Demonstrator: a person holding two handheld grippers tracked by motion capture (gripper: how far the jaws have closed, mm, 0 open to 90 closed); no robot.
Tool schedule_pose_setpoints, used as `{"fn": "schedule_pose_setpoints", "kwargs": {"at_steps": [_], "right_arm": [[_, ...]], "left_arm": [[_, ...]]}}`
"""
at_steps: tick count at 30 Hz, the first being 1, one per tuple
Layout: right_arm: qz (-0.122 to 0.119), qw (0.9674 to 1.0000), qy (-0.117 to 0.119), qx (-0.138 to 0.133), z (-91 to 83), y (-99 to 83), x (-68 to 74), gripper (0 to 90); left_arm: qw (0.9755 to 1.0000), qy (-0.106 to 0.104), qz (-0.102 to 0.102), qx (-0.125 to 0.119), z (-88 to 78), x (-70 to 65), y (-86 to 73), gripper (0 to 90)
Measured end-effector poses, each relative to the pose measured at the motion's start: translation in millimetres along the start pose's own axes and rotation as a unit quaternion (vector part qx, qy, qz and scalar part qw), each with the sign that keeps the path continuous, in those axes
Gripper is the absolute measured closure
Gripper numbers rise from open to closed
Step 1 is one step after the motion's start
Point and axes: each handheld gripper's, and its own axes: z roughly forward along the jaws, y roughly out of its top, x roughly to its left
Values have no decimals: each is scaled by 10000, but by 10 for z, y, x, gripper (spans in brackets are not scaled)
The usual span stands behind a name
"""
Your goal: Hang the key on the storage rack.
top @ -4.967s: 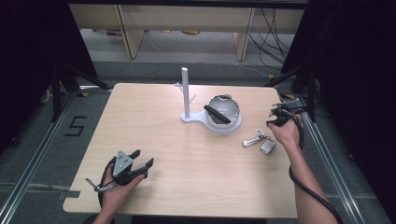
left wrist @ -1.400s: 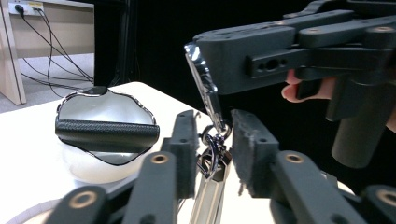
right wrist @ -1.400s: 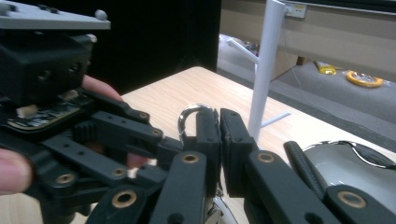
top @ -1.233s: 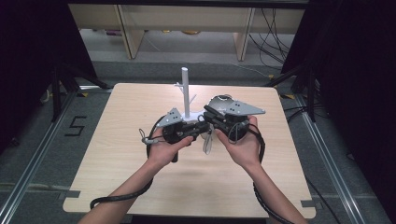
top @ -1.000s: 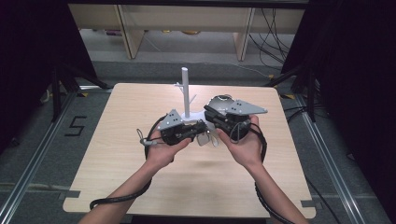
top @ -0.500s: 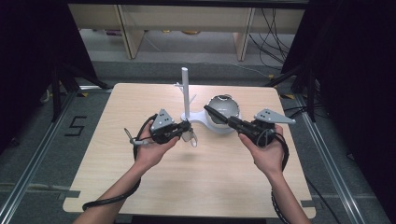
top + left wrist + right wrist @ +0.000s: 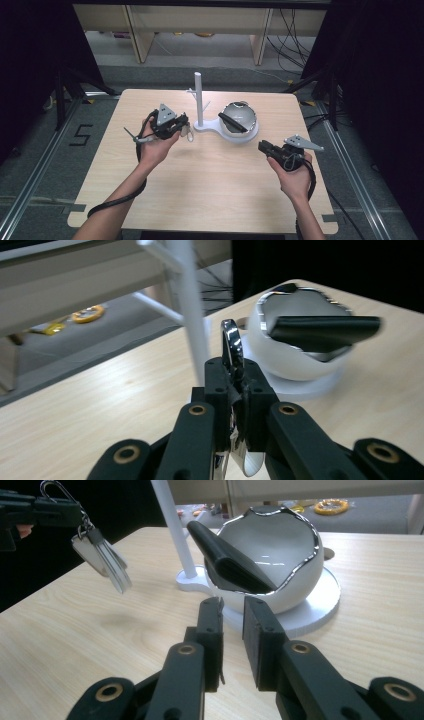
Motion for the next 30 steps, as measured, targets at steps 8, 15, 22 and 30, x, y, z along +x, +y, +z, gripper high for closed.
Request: {"fn": "schedule_pose_setpoints", "kwargs": {"at_steps": [8, 15, 22, 30], "right_arm": [[-14, 10000, 1, 11, 13, -33, -18, 781], [59, 9999, 77, 74, 35, -65, -11, 772], [54, 9999, 135, 73, 41, -68, -9, 769], [38, 9999, 83, 50, 30, -60, -19, 769]], "left_arm": [[9986, 477, 202, 64, 171, 140, 153, 843], [9947, 703, 706, 241, 324, 249, 238, 843], [9963, 786, 280, 209, 421, 213, 275, 843], [9958, 859, 274, 154, 447, 201, 340, 843]]}}
